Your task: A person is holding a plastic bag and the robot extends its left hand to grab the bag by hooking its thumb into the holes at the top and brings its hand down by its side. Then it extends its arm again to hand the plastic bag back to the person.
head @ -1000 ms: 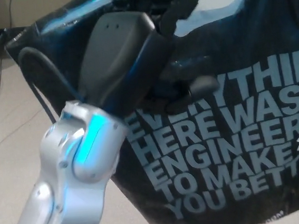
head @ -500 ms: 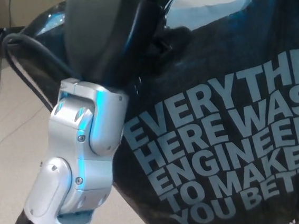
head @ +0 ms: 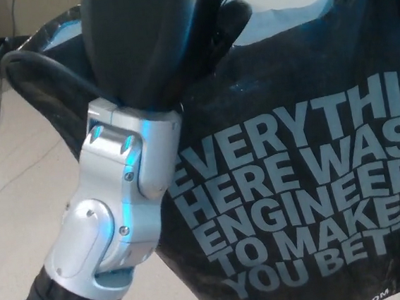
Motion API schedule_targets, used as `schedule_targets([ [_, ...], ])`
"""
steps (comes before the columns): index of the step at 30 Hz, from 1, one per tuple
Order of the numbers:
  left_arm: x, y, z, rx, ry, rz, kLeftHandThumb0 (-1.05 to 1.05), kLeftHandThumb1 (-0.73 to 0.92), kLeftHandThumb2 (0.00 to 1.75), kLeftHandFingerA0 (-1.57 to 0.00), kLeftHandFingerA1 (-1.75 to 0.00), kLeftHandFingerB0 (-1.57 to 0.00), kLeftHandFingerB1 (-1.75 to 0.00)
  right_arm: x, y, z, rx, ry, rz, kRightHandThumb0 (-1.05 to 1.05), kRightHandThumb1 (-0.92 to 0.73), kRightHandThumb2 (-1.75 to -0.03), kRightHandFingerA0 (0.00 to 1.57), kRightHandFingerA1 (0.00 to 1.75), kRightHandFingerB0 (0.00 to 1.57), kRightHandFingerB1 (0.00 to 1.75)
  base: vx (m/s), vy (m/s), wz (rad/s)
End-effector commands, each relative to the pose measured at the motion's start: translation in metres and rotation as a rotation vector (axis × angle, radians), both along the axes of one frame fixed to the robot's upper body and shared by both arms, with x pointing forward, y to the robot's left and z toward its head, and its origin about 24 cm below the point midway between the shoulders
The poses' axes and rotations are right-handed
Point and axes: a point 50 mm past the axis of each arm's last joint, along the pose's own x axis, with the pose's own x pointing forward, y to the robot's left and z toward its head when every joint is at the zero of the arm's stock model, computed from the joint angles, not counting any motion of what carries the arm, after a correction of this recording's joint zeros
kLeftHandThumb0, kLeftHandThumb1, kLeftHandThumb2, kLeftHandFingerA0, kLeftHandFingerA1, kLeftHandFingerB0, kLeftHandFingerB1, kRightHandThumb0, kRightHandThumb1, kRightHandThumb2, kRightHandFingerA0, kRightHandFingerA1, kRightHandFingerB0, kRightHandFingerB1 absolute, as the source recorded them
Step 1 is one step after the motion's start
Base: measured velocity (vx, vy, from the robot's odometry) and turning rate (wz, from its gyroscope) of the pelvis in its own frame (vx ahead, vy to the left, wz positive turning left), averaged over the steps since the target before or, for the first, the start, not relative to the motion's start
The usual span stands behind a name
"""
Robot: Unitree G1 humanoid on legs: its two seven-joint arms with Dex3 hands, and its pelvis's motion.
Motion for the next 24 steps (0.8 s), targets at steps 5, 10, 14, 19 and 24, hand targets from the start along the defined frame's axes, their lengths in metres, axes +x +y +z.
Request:
schedule_targets([
  [5, 0.001, -0.019, 0.012, 0.006, -0.061, 0.011, -0.63, 0.51, 0.56, -0.2, -0.35, -0.16, -0.27, 0.0, -0.006, 0.003, -0.015, -0.006, -0.008, -0.5, -0.59, -0.87, 0.54, 0.61, 0.34, 0.49, 0.0, 0.0, 0.0],
  [10, 0.009, -0.032, 0.012, 0.004, -0.052, 0.022, -0.64, 0.51, 0.56, -0.22, -0.35, -0.18, -0.28, -0.006, -0.008, 0.002, -0.02, 0.005, -0.001, -0.5, -0.59, -0.87, 0.53, 0.6, 0.34, 0.49, 0.0, 0.0, 0.0],
  [14, 0.015, -0.04, 0.005, 0.017, 0.022, 0.011, -0.61, 0.51, 0.56, -0.21, -0.36, -0.19, -0.27, -0.013, -0.008, -0.001, -0.015, 0.025, 0.006, -0.5, -0.59, -0.87, 0.53, 0.59, 0.35, 0.49, 0.0, 0.0, 0.0],
  [19, 0.029, -0.042, 0.001, 0.023, 0.036, 0.056, -0.31, 0.28, 0.89, -0.1, -0.52, -0.08, -0.5, -0.013, -0.008, -0.002, -0.037, 0.029, 0.012, -0.53, -0.59, -0.88, 0.53, 0.6, 0.35, 0.49, 0.0, 0.0, 0.0],
  [24, 0.039, -0.04, 0.008, 0.017, 0.018, 0.078, -0.55, 0.47, 0.74, -0.3, -0.46, -0.17, -0.38, -0.01, -0.008, -0.002, -0.027, 0.026, 0.003, -0.52, -0.59, -0.87, 0.52, 0.59, 0.35, 0.49, 0.0, 0.0, 0.0],
])
